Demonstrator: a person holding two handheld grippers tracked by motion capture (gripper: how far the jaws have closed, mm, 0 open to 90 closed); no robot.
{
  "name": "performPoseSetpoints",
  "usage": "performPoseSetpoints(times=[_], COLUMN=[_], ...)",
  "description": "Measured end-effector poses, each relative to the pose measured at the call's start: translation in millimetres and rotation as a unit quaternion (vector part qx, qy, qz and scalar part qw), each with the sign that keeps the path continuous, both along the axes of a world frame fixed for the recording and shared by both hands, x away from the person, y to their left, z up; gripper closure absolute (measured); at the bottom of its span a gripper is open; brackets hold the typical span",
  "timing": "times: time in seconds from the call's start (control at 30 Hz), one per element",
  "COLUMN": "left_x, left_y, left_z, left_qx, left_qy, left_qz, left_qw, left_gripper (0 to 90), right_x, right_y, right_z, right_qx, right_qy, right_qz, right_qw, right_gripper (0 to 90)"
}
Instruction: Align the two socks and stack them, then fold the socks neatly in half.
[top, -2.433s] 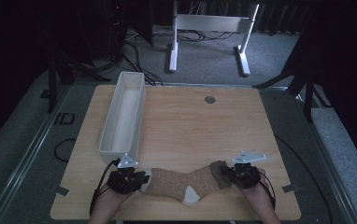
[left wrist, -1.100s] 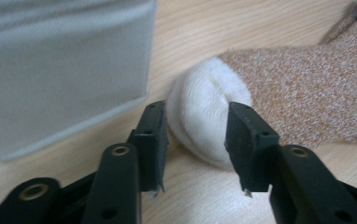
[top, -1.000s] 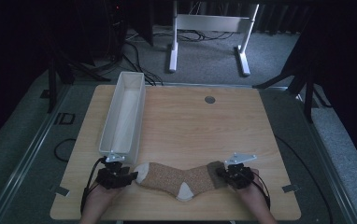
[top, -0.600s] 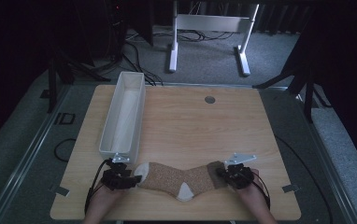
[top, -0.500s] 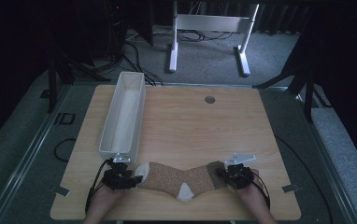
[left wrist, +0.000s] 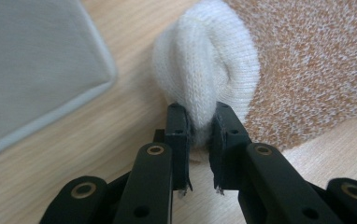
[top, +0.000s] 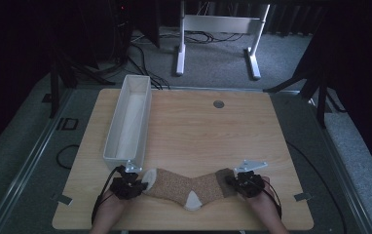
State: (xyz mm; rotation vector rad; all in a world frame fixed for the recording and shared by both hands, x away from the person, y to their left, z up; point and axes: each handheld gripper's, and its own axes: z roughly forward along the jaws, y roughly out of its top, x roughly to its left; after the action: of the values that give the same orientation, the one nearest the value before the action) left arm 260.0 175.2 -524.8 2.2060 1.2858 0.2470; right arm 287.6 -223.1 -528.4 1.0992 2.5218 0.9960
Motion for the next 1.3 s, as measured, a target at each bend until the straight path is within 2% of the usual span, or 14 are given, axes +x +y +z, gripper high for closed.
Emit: performPoseSetpoints(times=[0.13, 0.3, 0.43, 0.53, 0.57, 0.67, 0.97, 1.23, 1.3], left_x=[1.7, 0.2, 1.1, 0.6, 0.7, 3.2, 8.3, 12.4, 12.9], left_y=[7.5, 5.9, -2.1, -13.7, -15.5, -19.6, -36.2, -64.6, -67.1], left_z=[8.2, 24.7, 41.7, 56.2, 58.7, 67.0, 83.8, 98.1, 99.1], left_qx=[-0.008, -0.003, 0.016, 0.042, 0.043, 0.043, 0.02, 0.013, 0.013], left_qy=[-0.004, -0.015, -0.024, -0.038, -0.042, -0.042, -0.039, -0.048, -0.049], left_qz=[0.014, 0.009, -0.005, -0.017, -0.018, -0.023, -0.037, -0.067, -0.069], left_qw=[0.9999, 0.9999, 0.9996, 0.9982, 0.998, 0.9979, 0.9984, 0.9965, 0.9963], left_gripper=[80.0, 80.2, 80.4, 80.4, 80.4, 80.4, 80.3, 80.3, 80.3], right_x=[0.0, -0.3, -0.2, -0.4, -0.3, -0.3, -0.4, -0.7, -0.6], right_y=[5.7, 12.8, 12.5, 12.3, 12.3, 12.3, 12.8, 12.9, 12.8], right_z=[0.9, 1.0, 0.7, 0.5, 0.5, 0.6, 0.1, -0.1, -0.2], right_qx=[0.0, -0.007, -0.005, -0.003, -0.003, -0.004, 0.0, 0.0, 0.001], right_qy=[0.002, 0.001, 0.001, 0.001, 0.002, 0.002, 0.003, 0.001, 0.001], right_qz=[0.012, 0.017, 0.016, 0.016, 0.016, 0.016, 0.012, 0.012, 0.012], right_qw=[0.9999, 0.9998, 0.9999, 0.9999, 0.9999, 0.9999, 0.9999, 0.9999, 0.9999], right_gripper=[90.0, 90.0, 90.0, 90.0, 90.0, 90.0, 90.0, 90.0, 90.0])
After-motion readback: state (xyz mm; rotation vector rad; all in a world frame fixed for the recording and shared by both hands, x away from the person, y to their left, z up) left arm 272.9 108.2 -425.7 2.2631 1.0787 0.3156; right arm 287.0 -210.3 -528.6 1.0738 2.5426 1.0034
